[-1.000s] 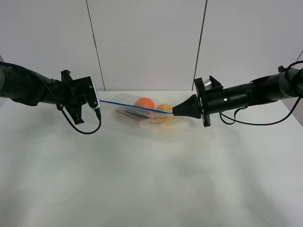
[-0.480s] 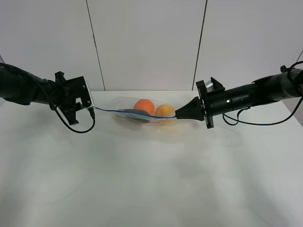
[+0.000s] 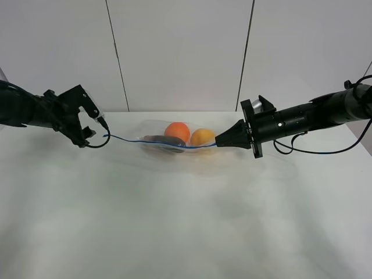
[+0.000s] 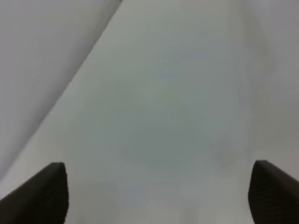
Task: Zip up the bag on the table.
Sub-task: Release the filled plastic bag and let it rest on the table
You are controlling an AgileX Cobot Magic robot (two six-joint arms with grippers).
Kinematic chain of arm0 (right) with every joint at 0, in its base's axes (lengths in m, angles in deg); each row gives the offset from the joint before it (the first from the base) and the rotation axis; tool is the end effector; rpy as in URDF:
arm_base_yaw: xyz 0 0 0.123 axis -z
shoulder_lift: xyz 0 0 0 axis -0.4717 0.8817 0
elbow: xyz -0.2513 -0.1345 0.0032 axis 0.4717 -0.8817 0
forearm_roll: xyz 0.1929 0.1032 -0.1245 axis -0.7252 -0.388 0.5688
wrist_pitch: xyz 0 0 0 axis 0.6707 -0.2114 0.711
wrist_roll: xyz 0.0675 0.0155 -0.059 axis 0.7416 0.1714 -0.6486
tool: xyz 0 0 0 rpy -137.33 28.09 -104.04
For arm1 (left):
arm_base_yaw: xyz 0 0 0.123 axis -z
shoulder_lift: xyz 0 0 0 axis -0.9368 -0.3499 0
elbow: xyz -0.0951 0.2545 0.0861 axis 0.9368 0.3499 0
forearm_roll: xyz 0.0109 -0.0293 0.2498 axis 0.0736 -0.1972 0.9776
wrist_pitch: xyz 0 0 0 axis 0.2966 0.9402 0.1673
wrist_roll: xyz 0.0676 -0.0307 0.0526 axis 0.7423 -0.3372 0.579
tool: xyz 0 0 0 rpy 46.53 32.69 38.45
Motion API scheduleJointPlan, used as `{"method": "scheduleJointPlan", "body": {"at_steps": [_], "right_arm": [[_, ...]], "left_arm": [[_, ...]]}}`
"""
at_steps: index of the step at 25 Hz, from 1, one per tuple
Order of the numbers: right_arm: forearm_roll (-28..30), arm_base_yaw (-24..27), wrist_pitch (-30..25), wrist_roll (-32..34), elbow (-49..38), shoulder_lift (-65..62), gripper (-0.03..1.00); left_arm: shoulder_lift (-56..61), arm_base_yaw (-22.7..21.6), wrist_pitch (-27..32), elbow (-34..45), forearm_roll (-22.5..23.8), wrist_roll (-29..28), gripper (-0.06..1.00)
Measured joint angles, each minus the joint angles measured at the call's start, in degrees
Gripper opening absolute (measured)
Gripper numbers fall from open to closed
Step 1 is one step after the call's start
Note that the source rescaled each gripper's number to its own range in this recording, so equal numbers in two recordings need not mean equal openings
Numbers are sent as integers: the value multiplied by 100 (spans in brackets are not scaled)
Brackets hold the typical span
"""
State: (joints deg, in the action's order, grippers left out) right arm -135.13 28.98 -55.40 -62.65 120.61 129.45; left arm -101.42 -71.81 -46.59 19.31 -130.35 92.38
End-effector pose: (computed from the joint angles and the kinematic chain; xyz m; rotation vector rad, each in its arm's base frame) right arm 0.3909 0.0763 0.1461 0.0265 2.5485 1.6152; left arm 0.4033 0.0159 0.1558 0.9824 2.1532 0.4653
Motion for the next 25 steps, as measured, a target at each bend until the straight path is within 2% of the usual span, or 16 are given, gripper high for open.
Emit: {"method": "scheduleJointPlan", "body": {"at_steps": [5,10,14,16,20,22,25], "right_arm": [[0,0,0,0,0,0,0],[0,0,0,0,0,0,0],[0,0,0,0,0,0,0],[0,0,0,0,0,0,0],[0,0,0,0,0,0,0],[0,0,0,0,0,0,0],[0,0,0,6,0,0,0]], "left_arm": [[-24,-232,115,0,-1194,-588,98],[-24,-232,131,-68,-1915,-703,100],[72,-232,126,-201,-2064,-990,100],[173,-232,135,-210,-2094,-1379,100],[329,-232,284,-222,-2117,-2570,100],[366,-255,546,-233,-2127,-3199,100],[379,-397,1635,-291,-2127,-3984,100]]}}
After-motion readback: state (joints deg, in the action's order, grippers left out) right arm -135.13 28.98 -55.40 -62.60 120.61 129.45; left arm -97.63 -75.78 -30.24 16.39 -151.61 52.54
